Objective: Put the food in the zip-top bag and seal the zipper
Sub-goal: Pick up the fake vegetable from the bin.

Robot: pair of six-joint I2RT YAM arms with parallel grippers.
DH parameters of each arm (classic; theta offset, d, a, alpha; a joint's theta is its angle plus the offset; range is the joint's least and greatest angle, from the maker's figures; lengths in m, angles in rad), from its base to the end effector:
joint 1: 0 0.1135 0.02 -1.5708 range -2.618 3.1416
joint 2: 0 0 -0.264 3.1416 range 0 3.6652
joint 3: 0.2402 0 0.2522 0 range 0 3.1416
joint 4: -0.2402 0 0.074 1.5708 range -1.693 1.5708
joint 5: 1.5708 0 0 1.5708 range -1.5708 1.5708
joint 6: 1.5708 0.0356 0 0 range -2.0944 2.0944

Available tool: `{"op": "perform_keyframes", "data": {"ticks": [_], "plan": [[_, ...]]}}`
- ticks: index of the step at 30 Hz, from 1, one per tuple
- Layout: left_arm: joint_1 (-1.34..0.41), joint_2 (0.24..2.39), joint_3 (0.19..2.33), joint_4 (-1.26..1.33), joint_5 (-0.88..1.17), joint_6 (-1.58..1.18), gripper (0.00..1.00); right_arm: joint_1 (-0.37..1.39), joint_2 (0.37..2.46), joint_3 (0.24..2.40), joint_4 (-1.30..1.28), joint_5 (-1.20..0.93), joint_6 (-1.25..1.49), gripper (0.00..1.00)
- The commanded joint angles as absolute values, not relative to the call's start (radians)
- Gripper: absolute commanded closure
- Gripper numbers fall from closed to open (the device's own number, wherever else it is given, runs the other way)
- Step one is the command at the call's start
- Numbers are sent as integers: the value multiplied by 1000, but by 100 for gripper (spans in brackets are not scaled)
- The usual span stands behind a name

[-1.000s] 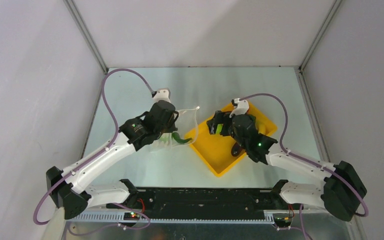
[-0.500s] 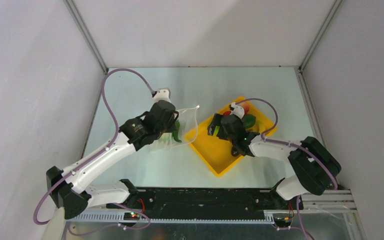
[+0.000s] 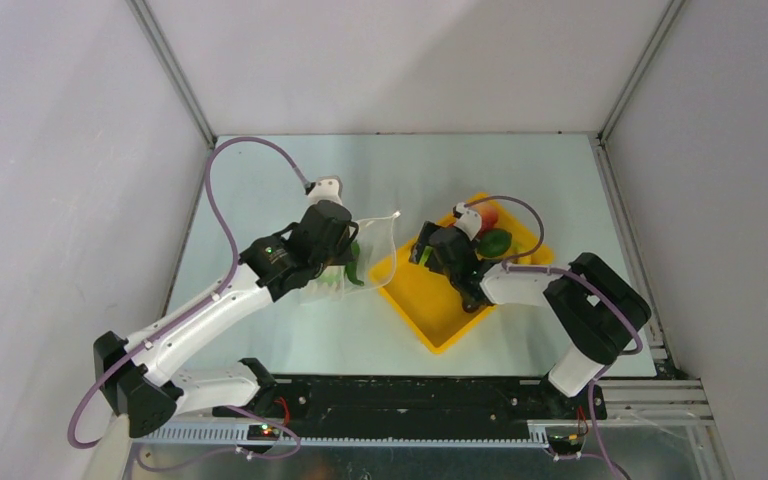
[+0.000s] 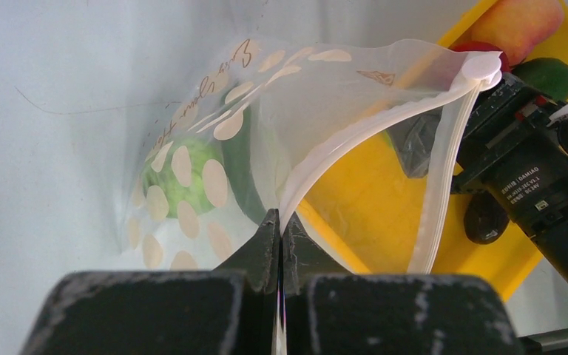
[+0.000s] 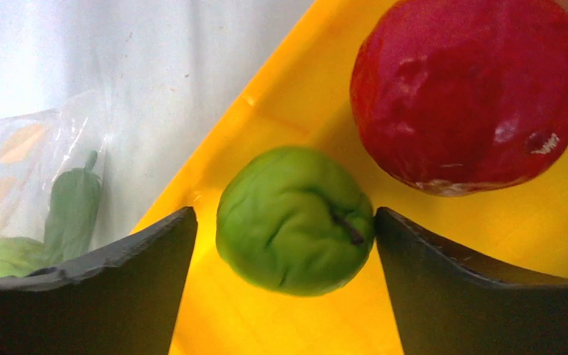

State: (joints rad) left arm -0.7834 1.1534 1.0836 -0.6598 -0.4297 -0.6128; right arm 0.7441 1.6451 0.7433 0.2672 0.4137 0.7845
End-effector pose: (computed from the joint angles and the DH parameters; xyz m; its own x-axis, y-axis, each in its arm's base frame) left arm 0.1811 -0.1594 0.3267 -0.6288 -0.1117 -0.7695 0.0732 0.9767 -0.2016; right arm 0.2484 0.2092 0.1586 -0.5786 0.3466 -0.7383 0.0378 0.9156 0.4003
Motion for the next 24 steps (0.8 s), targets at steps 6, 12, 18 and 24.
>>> {"op": "perform_keyframes", "data": {"ticks": [6,12,18,24], "plan": [[-786,1141,1098,-622,-411,-624,100,759,1624,790,290,480,749,47],[-787,1147,1099,-616,-405,-621,100,803,1480,790,136,609,705,57],[-786,1155,1098,-607,-396,-618,100,911,1258,790,97,684,537,59],[-786,1155,1095,-595,-386,-615,100,968,1080,790,203,443,343,59]]}}
